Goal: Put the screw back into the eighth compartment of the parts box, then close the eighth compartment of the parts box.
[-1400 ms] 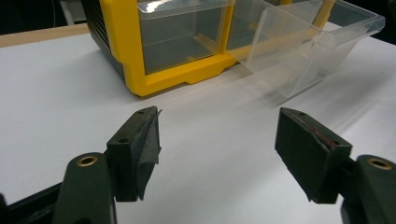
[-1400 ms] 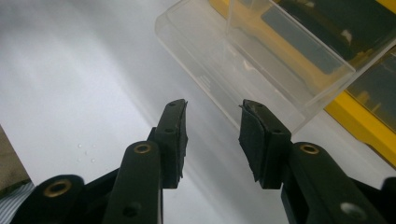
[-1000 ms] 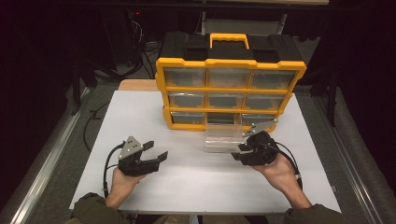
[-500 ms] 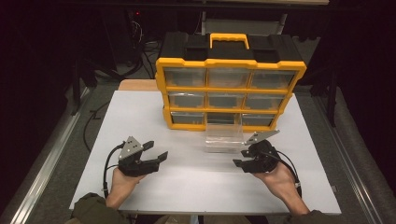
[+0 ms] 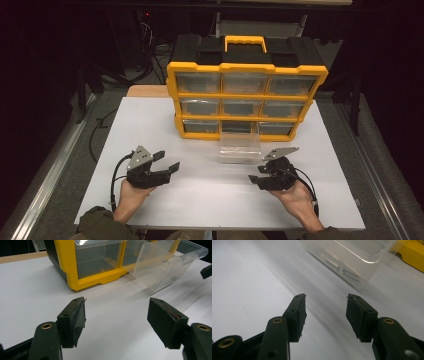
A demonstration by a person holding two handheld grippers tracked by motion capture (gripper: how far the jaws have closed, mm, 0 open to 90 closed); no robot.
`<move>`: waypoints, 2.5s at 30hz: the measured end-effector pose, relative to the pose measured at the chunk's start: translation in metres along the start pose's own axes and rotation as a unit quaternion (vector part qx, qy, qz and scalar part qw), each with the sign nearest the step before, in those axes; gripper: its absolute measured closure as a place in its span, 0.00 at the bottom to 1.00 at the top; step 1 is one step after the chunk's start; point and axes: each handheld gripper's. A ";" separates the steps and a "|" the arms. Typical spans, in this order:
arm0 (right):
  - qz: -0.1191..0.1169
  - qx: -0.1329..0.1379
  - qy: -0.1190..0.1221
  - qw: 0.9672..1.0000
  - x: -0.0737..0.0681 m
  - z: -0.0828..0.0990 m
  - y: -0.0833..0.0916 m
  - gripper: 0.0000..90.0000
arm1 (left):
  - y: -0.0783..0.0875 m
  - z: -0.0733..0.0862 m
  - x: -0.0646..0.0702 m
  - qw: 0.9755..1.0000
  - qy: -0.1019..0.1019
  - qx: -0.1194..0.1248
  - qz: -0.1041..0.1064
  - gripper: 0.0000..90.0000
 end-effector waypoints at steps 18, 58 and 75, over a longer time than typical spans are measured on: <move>0.026 0.026 -0.011 0.999 0.004 0.014 -0.004 0.52 | 0.001 0.000 0.000 1.000 0.000 0.001 0.003 0.35; 0.064 0.039 0.007 0.997 -0.016 -0.011 -0.032 0.99 | 0.006 0.001 0.001 1.000 -0.003 0.000 -0.008 0.35; 0.074 0.038 -0.001 0.996 -0.012 -0.014 -0.033 1.00 | 0.005 0.001 0.001 1.000 -0.004 0.000 -0.008 0.35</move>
Point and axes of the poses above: each handheld gripper's, and its own axes: y roughly backward along the jaws, z roughly out of its underside, x roughly to its right, and after that the axes turned 5 degrees about x, right-handed
